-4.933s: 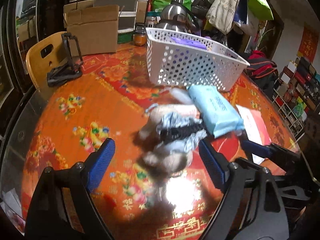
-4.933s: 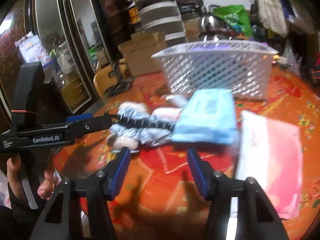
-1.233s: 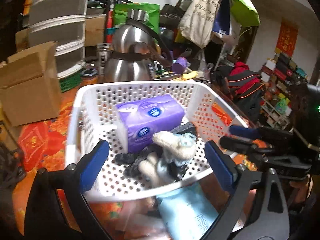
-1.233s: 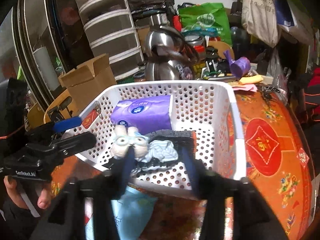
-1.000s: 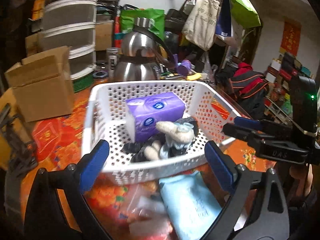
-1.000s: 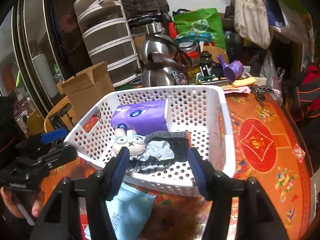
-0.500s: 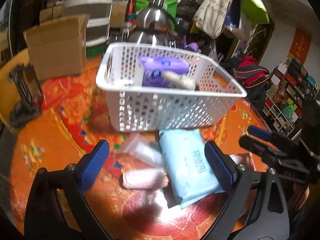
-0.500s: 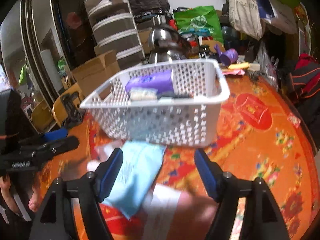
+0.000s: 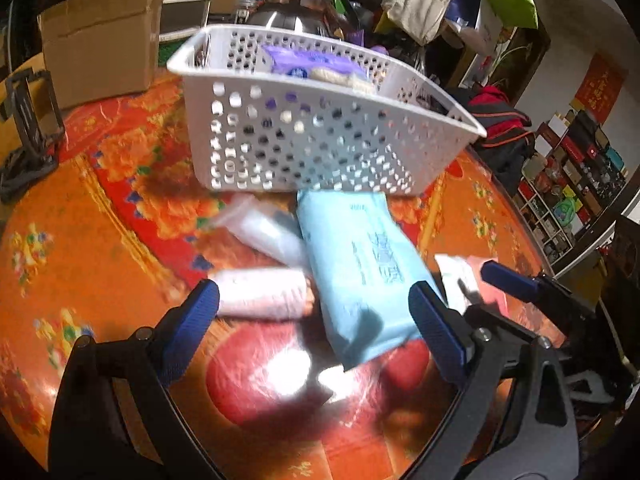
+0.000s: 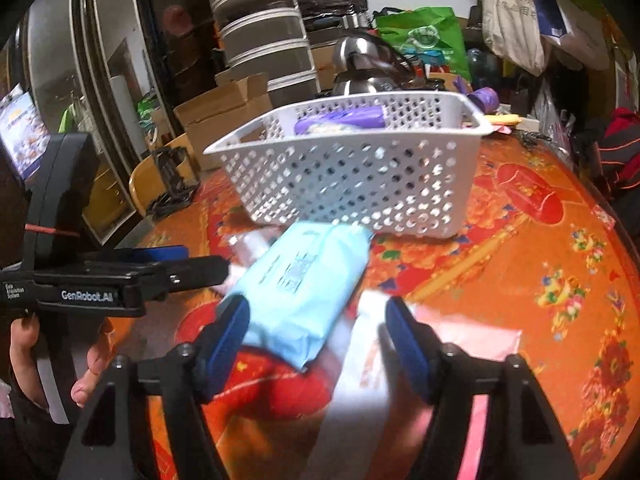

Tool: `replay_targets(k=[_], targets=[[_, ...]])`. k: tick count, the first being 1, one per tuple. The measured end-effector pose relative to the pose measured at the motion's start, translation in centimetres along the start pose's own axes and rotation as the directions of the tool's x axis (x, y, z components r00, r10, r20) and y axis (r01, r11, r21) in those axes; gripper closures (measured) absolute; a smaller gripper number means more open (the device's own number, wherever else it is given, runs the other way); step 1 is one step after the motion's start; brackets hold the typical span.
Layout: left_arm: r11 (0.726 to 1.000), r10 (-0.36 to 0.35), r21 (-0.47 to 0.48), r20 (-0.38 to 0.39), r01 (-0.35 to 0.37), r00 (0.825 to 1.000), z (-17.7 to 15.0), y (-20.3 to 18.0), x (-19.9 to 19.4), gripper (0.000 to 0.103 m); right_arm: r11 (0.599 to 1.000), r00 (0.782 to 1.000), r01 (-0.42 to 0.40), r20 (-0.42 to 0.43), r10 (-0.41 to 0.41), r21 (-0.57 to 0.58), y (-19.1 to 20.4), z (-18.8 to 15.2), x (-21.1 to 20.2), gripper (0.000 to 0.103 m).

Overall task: Organize soft objects
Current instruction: 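Move the left gripper back toward the light-blue wipes pack, then grasp the light-blue wipes pack with both grippers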

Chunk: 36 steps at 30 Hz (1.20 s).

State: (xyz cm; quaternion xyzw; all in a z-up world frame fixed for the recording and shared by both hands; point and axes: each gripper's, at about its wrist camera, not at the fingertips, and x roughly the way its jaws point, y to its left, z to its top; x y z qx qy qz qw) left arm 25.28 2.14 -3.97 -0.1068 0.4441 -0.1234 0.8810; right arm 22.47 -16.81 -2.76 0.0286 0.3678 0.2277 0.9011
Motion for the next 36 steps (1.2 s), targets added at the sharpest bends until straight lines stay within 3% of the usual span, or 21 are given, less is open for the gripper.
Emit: replay_targets(k=[1, 3, 7, 14, 18, 23, 30, 36], targets=[[1.0, -0.004, -0.001, -0.001, 0.004, 1.0, -0.3, 0.0, 0.1, 0.018, 1.0, 1.0, -0.012, -0.006, 0.012, -0.003, 0.2, -0.4, 0.2, 0.05], [1.0, -0.015, -0.008, -0.023, 0.015, 1.0, -0.8, 0.0, 0.5, 0.027, 1.0, 0.999, -0.031, -0.013, 0.031, -0.001, 0.4, -0.7, 0.4, 0.06], [0.999, -0.043, -0.002, -0.048, 0.043, 0.998, -1.6, 0.0, 1.4, 0.034, 0.999, 0.998, -0.051, -0.04, 0.05, -0.02, 0.9, -1.3, 1.5, 0.061], [0.991, -0.131, 0.007, -0.059, 0.132, 0.99, -1.7, 0.4, 2.4, 0.034, 0.998, 0.995, -0.065, -0.082, 0.064, -0.008, 0.3, -1.3, 3.1, 0.061], [0.99, -0.138, 0.015, -0.049, 0.139, 0.989, -1.4, 0.2, 2.5, 0.034, 0.997, 0.993, -0.078, -0.087, 0.077, -0.009, 0.1, -1.2, 3.4, 0.061], [0.986, -0.162, 0.023, -0.061, 0.164, 0.985, -1.6, -0.7, 2.6, 0.056, 0.997, 0.993, -0.076, -0.093, 0.074, -0.022, 0.2, -1.3, 3.6, 0.062], [0.991, -0.116, 0.068, -0.044, 0.118, 0.992, -2.0, -1.7, 2.7, 0.068, 0.997, 0.993, -0.066, -0.098, 0.062, -0.037, 0.3, -1.3, 3.7, 0.069], [0.988, -0.133, 0.071, -0.041, 0.136, 0.99, -2.5, -1.7, 2.5, 0.075, 0.997, 0.994, -0.06, -0.092, 0.055, -0.05, 0.4, -1.3, 3.7, 0.079]])
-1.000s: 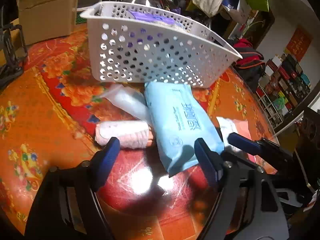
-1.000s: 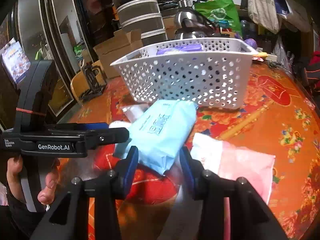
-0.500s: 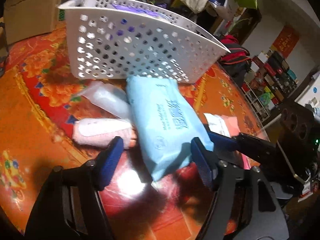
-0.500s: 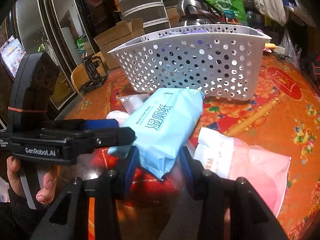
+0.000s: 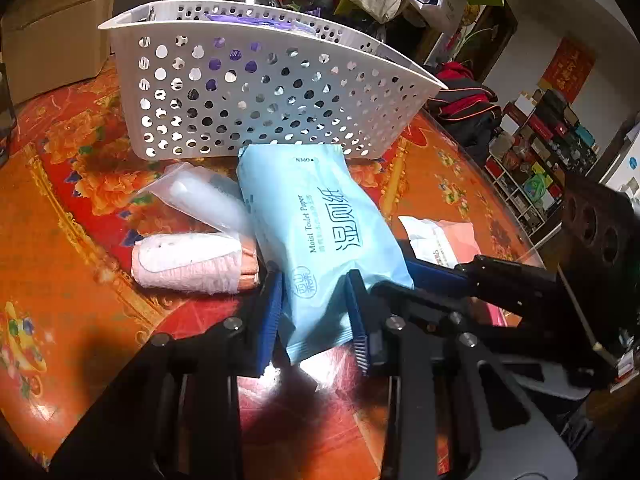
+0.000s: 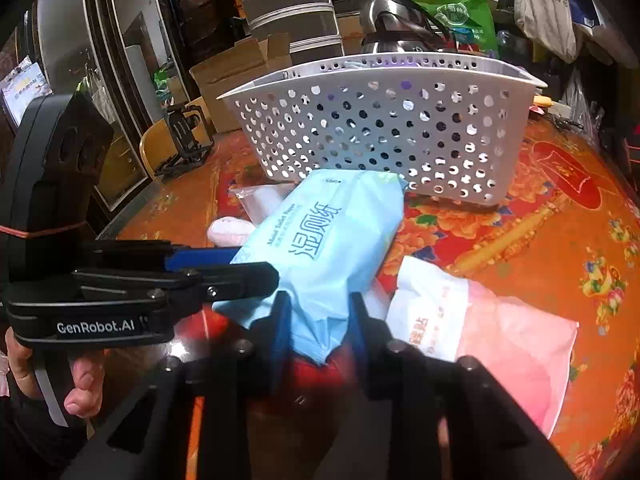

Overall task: Organize soft objects
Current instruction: 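Grasp the light-blue wipes pack with both grippers, then carry the wipes pack into the white basket and open both grippers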

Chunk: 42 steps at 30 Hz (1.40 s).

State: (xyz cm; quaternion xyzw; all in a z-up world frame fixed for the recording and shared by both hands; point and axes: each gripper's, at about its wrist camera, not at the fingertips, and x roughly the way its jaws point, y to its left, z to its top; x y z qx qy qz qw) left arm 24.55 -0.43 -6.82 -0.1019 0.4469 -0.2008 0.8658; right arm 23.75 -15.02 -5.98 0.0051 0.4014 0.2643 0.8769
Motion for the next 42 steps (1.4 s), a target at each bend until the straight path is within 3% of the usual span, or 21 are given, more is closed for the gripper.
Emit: replay_targets(k=[12, 22, 31, 42], targets=[[1.0, -0.012, 0.028, 0.105, 0.01, 0.994, 0.0, -1.1, -3.2, 0.079, 0.999, 0.998, -0.003, 0.062, 0.005, -0.038, 1.5, 0.9, -2.3, 0.087], [0.998, -0.016, 0.063, 0.208, 0.003, 0.978, 2.6, -4.0, -9.6, 0.079, 0.995, 0.987, 0.014, 0.159, 0.001, -0.096, 3.7, 4.3, -7.4, 0.088], [0.995, -0.028, 0.097, 0.295, -0.001, 0.955, 9.1, -6.4, -13.5, 0.079, 0.988, 0.968, 0.054, 0.25, -0.017, -0.142, 3.7, 10.8, -11.6, 0.088], [0.993, -0.031, 0.118, 0.308, -0.006, 0.951, 19.0, -8.0, -10.1, 0.079, 0.99, 0.959, 0.087, 0.278, -0.052, -0.113, -1.5, 18.1, -10.6, 0.088]])
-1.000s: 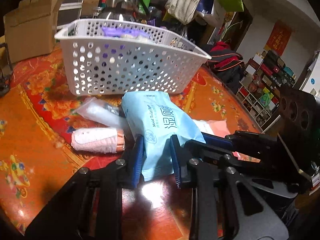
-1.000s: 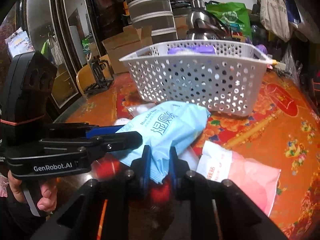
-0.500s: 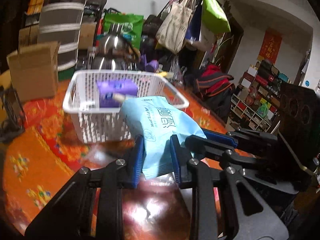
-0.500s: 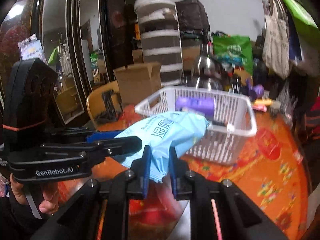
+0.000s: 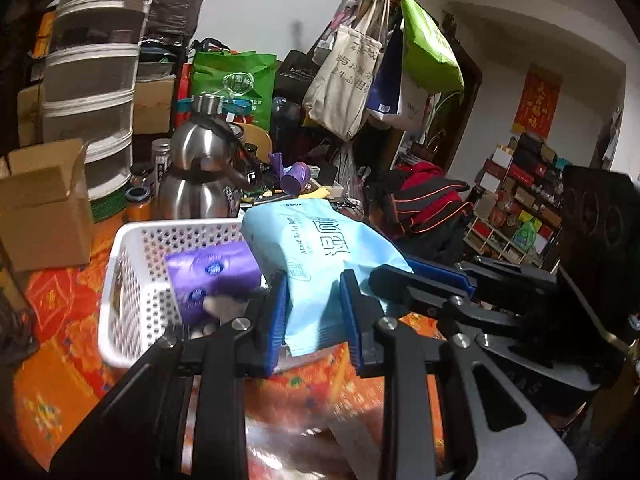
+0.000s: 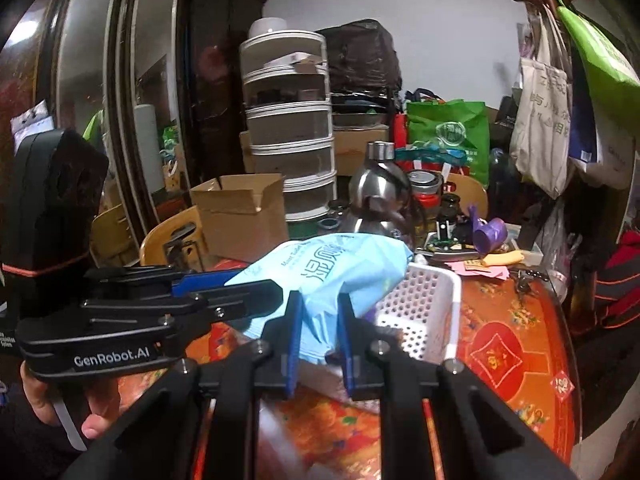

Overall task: Organize soft objects
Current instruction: 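Carry the wipes pack into the white basket and open both grippers, then move both grippers to the pink-and-white envelope on the table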

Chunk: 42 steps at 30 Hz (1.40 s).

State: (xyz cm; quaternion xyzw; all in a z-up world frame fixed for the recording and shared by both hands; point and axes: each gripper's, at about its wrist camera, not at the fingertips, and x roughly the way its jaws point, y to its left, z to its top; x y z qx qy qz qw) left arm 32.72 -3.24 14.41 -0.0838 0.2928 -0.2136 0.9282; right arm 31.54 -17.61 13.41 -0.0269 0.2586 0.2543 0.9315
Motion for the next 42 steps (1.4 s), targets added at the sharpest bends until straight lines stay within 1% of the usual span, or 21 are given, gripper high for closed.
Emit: replay_targets(k=[5, 9, 14, 15, 16, 18, 19, 20, 21, 22, 23, 24, 25, 26, 27, 29, 30, 32, 35, 39, 42], targets=[[1.0, -0.004, -0.014, -0.029, 0.004, 1.0, 0.8, 0.6, 4.9, 0.079, 0.999, 1.0, 0.006, -0.006, -0.006, 0.041, -3.6, -0.2, 2.5, 0.088], [0.999, -0.008, -0.036, -0.066, 0.006, 0.998, 0.3, 1.5, 9.0, 0.079, 0.999, 0.999, 0.023, -0.034, -0.021, 0.031, -5.1, -1.2, 4.8, 0.088], [0.998, 0.029, -0.051, -0.127, -0.036, 0.991, -1.1, 2.6, 13.3, 0.079, 0.999, 0.995, 0.026, -0.096, -0.021, 0.047, -6.6, -3.0, 7.9, 0.088], [0.998, 0.034, -0.055, -0.135, -0.042, 0.99, -1.4, 2.9, 13.7, 0.079, 0.998, 0.994, 0.037, -0.105, -0.032, 0.044, -6.7, -3.3, 8.4, 0.088], [0.997, 0.043, -0.057, -0.132, -0.051, 0.99, -1.7, 3.2, 13.8, 0.079, 0.998, 0.991, 0.055, -0.122, -0.05, 0.033, -6.8, -3.7, 9.0, 0.087], [0.994, 0.066, -0.074, -0.12, -0.075, 0.991, -1.9, 4.0, 13.8, 0.078, 0.997, 0.984, 0.062, -0.168, -0.056, 0.035, -6.9, -4.3, 10.0, 0.086], [0.994, 0.067, -0.078, -0.118, -0.076, 0.991, -1.9, 4.2, 13.7, 0.073, 0.996, 0.983, 0.082, -0.165, -0.075, 0.035, -6.9, -4.5, 10.1, 0.086], [0.994, 0.077, -0.073, -0.104, -0.085, 0.992, -1.9, 4.4, 13.3, 0.061, 0.995, 0.984, 0.099, -0.149, -0.094, 0.031, -6.9, -4.5, 9.8, 0.086], [0.993, 0.09, -0.066, -0.093, -0.097, 0.992, -1.9, 4.5, 13.0, 0.053, 0.994, 0.987, 0.102, -0.132, -0.096, 0.042, -7.1, -4.4, 9.3, 0.082], [0.992, 0.109, -0.053, -0.083, -0.114, 0.991, -2.0, 4.6, 12.6, 0.041, 0.993, 0.988, 0.102, -0.126, -0.094, 0.058, -7.2, -4.2, 9.0, 0.069], [0.991, 0.123, -0.049, -0.071, -0.126, 0.99, -2.1, 4.7, 12.1, 0.037, 0.991, 0.988, 0.109, -0.12, -0.099, 0.076, -7.5, -4.0, 8.6, 0.063], [0.99, 0.127, -0.047, -0.061, -0.13, 0.99, -2.1, 4.9, 11.4, 0.036, 0.99, 0.987, 0.115, -0.117, -0.105, 0.078, -7.5, -3.9, 8.4, 0.054], [0.992, 0.12, -0.043, -0.052, -0.122, 0.991, -2.2, 4.9, 11.0, 0.035, 0.99, 0.987, 0.121, -0.111, -0.112, 0.079, -7.5, -3.7, 8.1, 0.05], [0.992, 0.119, -0.044, -0.051, -0.121, 0.992, -2.2, 4.9, 10.6, 0.032, 0.989, 0.988, 0.12, -0.11, -0.11, 0.085, -7.4, -3.6, 7.9, 0.048], [0.991, 0.126, -0.042, -0.055, -0.129, 0.99, -2.3, 4.8, 10.3, 0.03, 0.989, 0.988, 0.116, -0.113, -0.105, 0.092, -7.4, -3.6, 7.8, 0.043], [0.988, 0.148, -0.03, -0.057, -0.15, 0.987, -2.6, 5.0, 9.9, 0.021, 0.988, 0.988, 0.118, -0.115, -0.106, 0.104, -7.2, -3.8, 7.7, 0.04], [0.987, 0.156, -0.02, -0.056, -0.157, 0.986, -2.7, 4.8, 9.6, 0.02, 0.987, 0.987, 0.121, -0.118, -0.108, 0.109, -7.1, -3.9, 7.7, 0.039], [0.982, 0.187, -0.012, -0.064, -0.188, 0.98, -3.0, 4.8, 9.5, 0.02, 0.987, 0.986, 0.119, -0.129, -0.105, 0.109, -6.8, -4.1, 7.9, 0.038], [0.982, 0.183, -0.032, -0.091, -0.187, 0.979, -3.4, 5.4, 9.1, 0.019, 0.987, 0.984, 0.12, -0.146, -0.103, 0.111, -6.6, -4.5, 8.3, 0.038], [0.976, 0.21, -0.042, -0.096, -0.215, 0.973, -3.7, 6.1, 8.9, 0.019, 0.983, 0.983, 0.125, -0.148, -0.105, 0.131, -6.9, -4.9, 8.2, 0.037], [0.971, 0.233, -0.036, -0.104, -0.238, 0.967, -4.2, 6.3, 8.7, 0.019, 0.982, 0.983, 0.13, -0.144, -0.11, 0.138, -7.0, -5.0, 7.9, 0.034]])
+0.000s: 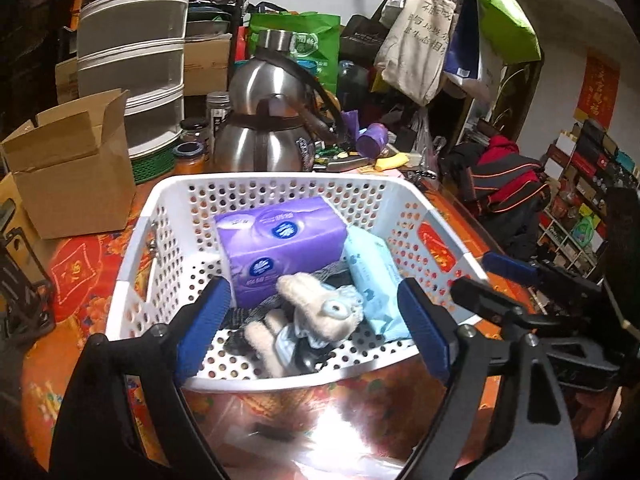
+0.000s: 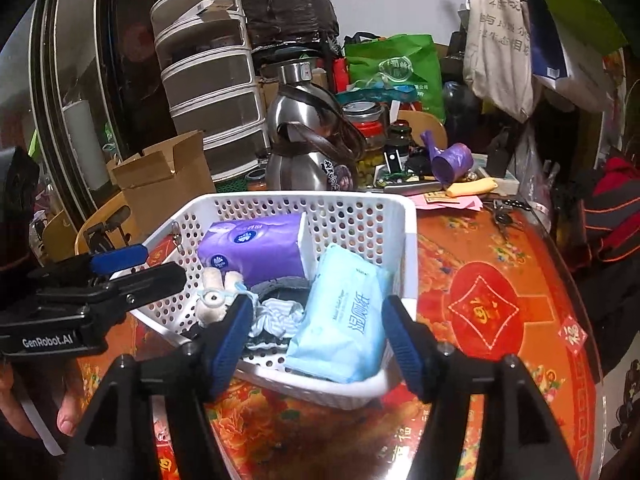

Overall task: Organize soft objects
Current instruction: 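Move both grippers to the pink-and-white envelope on the table, then grasp the pink-and-white envelope with both grippers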

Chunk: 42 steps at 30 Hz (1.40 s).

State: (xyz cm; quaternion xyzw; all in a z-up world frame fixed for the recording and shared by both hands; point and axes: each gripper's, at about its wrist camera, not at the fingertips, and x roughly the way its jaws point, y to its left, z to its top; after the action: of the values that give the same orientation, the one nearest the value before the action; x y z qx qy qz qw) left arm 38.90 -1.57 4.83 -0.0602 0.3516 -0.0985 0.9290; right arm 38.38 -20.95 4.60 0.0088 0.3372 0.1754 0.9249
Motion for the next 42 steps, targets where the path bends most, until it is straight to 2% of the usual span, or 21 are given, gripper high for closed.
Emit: replay_targets(k=[7, 10, 12, 16, 21, 24, 28, 31, 35, 37, 42], targets=[[0.999, 0.042, -0.005, 0.012, -0.042, 0.999, -1.6, 0.1, -2.4, 0.019, 1.0, 1.0, 0.002, -0.004, -0.002, 0.015, -0.1, -0.9, -1.6, 0.034], [0.997, 0.075, 0.01, 0.012, -0.075, 0.997, -3.4, -0.4, -4.3, 0.019, 0.999, 1.0, 0.019, 0.001, -0.019, 0.026, -0.2, -2.1, -3.2, 0.034], [0.996, 0.093, 0.016, -0.016, -0.093, 0.996, -5.3, -0.8, -5.2, 0.019, 0.999, 1.0, 0.029, -0.003, -0.029, 0.019, 0.0, -3.5, -4.3, 0.034], [0.995, 0.097, 0.015, -0.057, -0.096, 0.994, -9.5, -1.2, -6.8, 0.019, 0.999, 1.0, 0.015, -0.015, -0.014, 0.035, 0.0, -8.0, -7.1, 0.034], [1.0, 0.014, -0.015, -0.105, -0.015, 0.994, -16.0, -3.1, -9.3, 0.019, 0.996, 1.0, 0.012, -0.012, -0.011, 0.092, -1.0, -15.5, -11.3, 0.034], [1.0, -0.016, -0.009, -0.121, 0.015, 0.993, -19.8, -5.2, -10.2, 0.019, 0.991, 1.0, 0.017, -0.025, -0.014, 0.136, -1.7, -20.1, -13.2, 0.034], [0.999, -0.03, 0.027, -0.123, 0.034, 0.992, -23.3, -8.5, -10.6, 0.019, 0.988, 0.999, 0.014, -0.036, -0.008, 0.154, -1.7, -23.7, -14.2, 0.034], [0.997, -0.065, 0.032, -0.139, 0.07, 0.988, -24.6, -10.1, -10.0, 0.019, 0.989, 0.999, -0.016, -0.026, 0.02, 0.145, -1.3, -24.4, -14.6, 0.034], [0.997, -0.064, 0.029, -0.155, 0.07, 0.986, -25.7, -11.3, -9.1, 0.019, 0.99, 0.998, -0.044, -0.028, 0.048, 0.132, -1.0, -24.7, -14.2, 0.036], [0.997, -0.072, 0.025, -0.162, 0.077, 0.984, -26.0, -11.5, -8.7, 0.019, 0.99, 0.997, -0.061, -0.032, 0.066, 0.125, -0.8, -24.8, -13.9, 0.042], [0.996, -0.078, 0.038, -0.165, 0.085, 0.983, -25.8, -11.8, -7.6, 0.022, 0.99, 0.996, -0.068, -0.046, 0.074, 0.121, -0.7, -25.0, -12.8, 0.042]])
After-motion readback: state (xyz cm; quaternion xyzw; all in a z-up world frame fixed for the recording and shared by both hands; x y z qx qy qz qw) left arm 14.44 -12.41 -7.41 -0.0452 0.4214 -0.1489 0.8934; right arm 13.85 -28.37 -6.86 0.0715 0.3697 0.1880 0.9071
